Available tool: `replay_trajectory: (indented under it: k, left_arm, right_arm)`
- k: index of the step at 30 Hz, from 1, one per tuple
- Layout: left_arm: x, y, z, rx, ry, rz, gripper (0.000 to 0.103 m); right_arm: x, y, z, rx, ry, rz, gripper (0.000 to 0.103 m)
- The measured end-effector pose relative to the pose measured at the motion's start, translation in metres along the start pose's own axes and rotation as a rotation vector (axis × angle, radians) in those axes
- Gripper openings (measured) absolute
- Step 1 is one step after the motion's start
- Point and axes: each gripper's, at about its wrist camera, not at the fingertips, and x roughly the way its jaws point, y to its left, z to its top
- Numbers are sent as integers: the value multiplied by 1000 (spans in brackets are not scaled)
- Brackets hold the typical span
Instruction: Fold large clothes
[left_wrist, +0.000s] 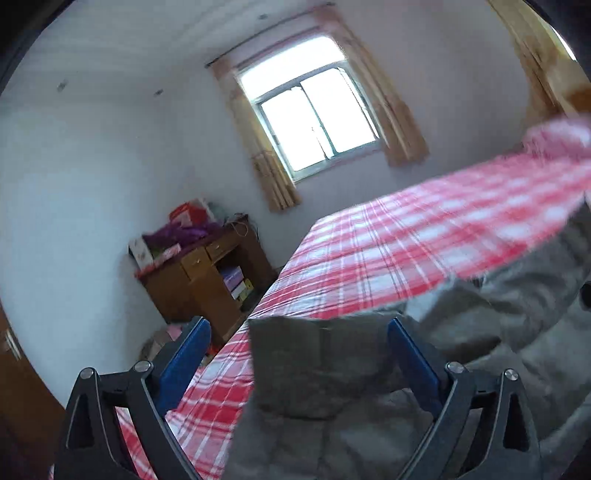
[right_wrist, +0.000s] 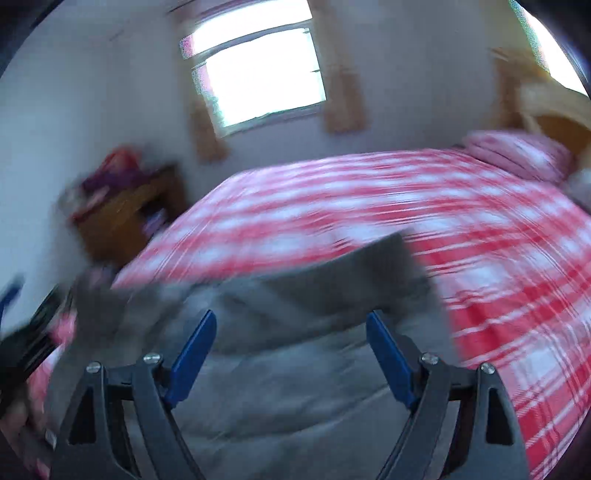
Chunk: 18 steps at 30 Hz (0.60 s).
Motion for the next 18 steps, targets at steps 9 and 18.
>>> replay_trajectory:
  k: [9, 18]
  left_arm:
    - [128, 3, -26, -92, 329, 109, 97]
    - [177, 2, -40, -181, 467, 57, 100]
  right_arm:
    - [93, -11, 11, -87, 145, -161, 86]
    - [119, -45, 8, 45, 152, -180, 82]
